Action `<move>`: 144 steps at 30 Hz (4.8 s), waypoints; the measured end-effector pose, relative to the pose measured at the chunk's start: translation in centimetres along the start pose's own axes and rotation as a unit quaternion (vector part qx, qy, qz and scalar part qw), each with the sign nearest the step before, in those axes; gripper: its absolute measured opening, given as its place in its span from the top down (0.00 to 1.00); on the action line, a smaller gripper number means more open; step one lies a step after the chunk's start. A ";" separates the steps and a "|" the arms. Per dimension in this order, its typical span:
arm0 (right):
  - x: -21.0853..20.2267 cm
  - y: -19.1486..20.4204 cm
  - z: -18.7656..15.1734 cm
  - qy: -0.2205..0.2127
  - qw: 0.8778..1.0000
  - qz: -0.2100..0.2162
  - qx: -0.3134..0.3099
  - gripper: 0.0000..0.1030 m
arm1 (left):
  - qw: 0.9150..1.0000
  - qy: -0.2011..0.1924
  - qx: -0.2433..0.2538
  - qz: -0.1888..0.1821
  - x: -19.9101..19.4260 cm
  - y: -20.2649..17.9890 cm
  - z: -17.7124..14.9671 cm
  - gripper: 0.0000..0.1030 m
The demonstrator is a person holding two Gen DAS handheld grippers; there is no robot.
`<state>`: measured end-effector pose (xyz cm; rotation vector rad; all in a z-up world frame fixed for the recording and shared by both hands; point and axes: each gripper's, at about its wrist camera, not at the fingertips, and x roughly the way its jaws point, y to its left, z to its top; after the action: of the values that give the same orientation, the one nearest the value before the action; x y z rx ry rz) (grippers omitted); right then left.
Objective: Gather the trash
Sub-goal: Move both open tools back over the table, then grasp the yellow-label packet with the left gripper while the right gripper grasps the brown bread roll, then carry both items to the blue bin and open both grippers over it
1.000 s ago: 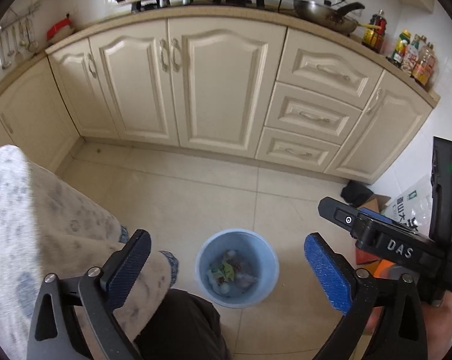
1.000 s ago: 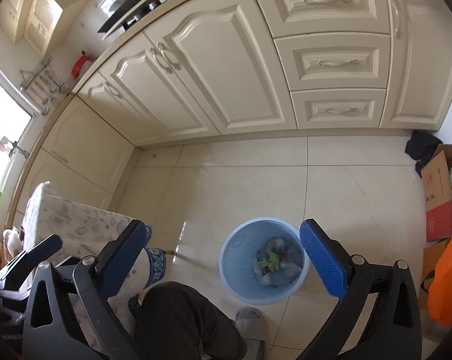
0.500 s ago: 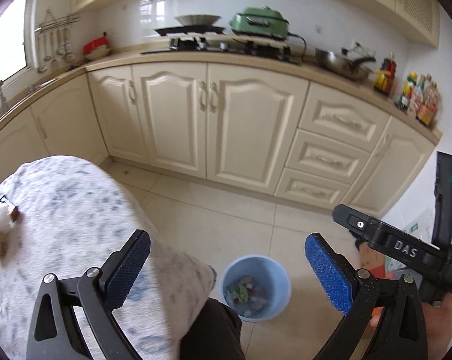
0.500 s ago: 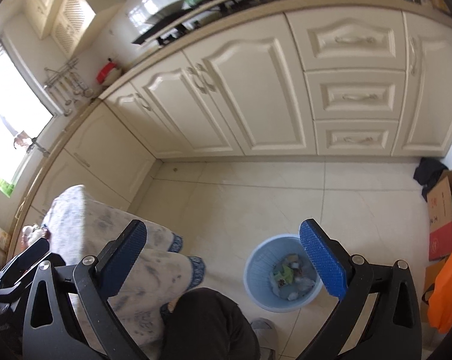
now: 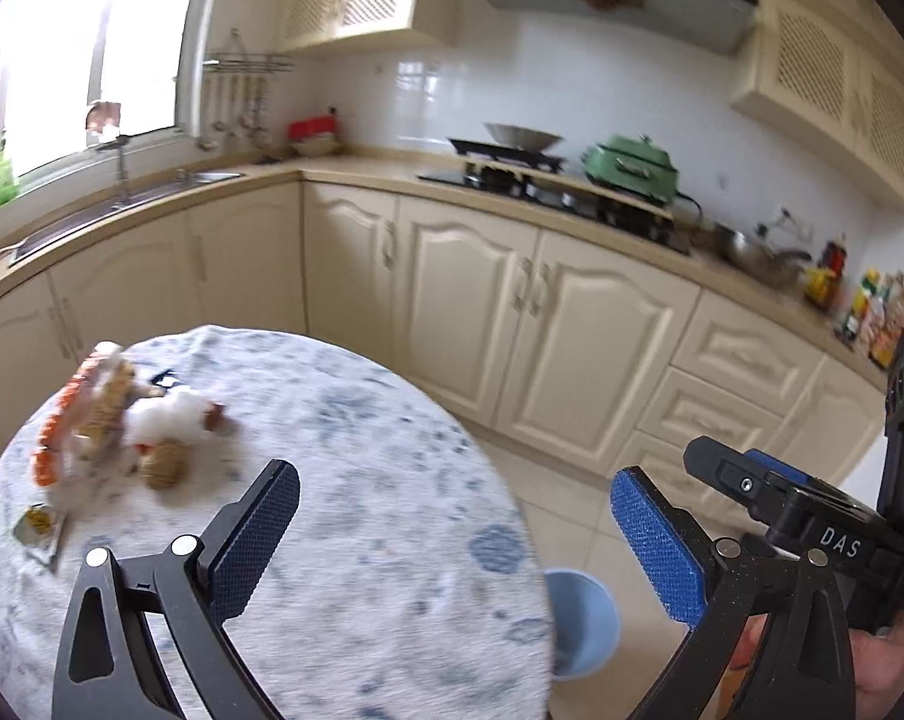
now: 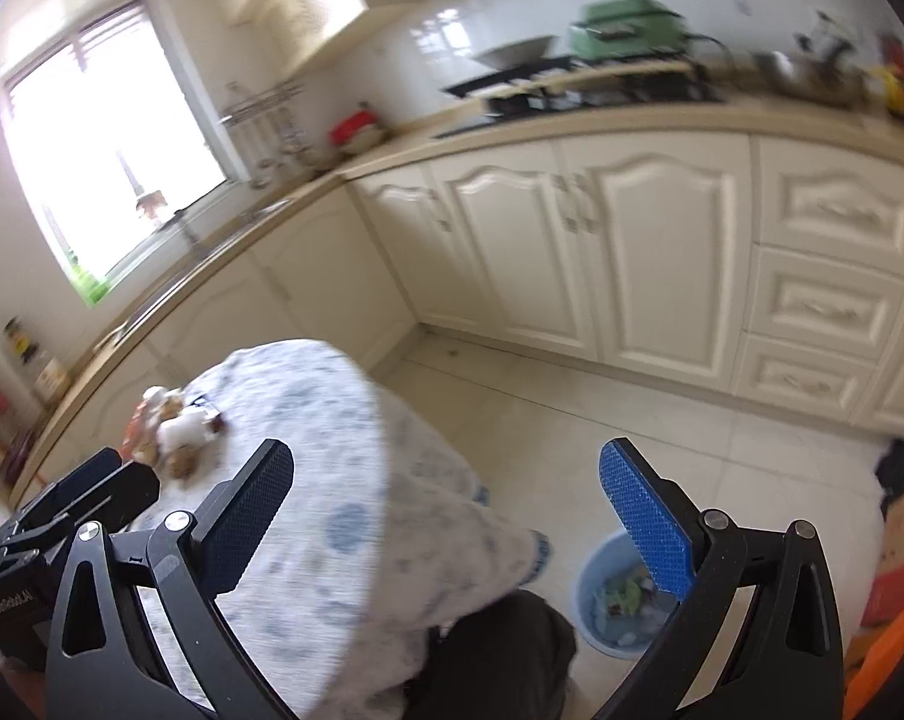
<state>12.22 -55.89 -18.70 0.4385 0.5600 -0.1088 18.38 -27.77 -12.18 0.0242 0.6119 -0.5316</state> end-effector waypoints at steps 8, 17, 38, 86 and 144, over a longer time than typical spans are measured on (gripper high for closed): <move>1.1 9.1 -0.1 -0.006 0.997 0.045 -0.062 0.00 | 0.996 -0.041 -0.046 0.064 -7.4 6.5 -2.9 0.01; 2.6 17.5 -1.7 0.001 0.988 0.082 -0.130 0.00 | 0.985 -0.058 -0.098 0.128 -13.6 12.2 -6.9 0.01; 13.2 27.4 -4.7 0.081 0.971 0.086 -0.208 0.00 | 0.974 0.002 -0.108 0.201 -10.0 22.5 -6.8 0.01; 20.6 25.3 -7.9 0.164 0.961 0.088 -0.205 0.56 | 0.984 0.105 -0.107 0.098 1.2 28.3 -6.1 0.93; -2.9 -7.7 -1.6 -0.007 0.996 -0.091 -0.005 0.56 | 0.986 0.048 0.060 -0.150 2.8 -4.8 1.9 0.95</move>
<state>7.31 -62.22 -21.29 0.3771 0.5858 -0.2829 19.01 -33.54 -11.50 0.0734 0.6816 -0.8632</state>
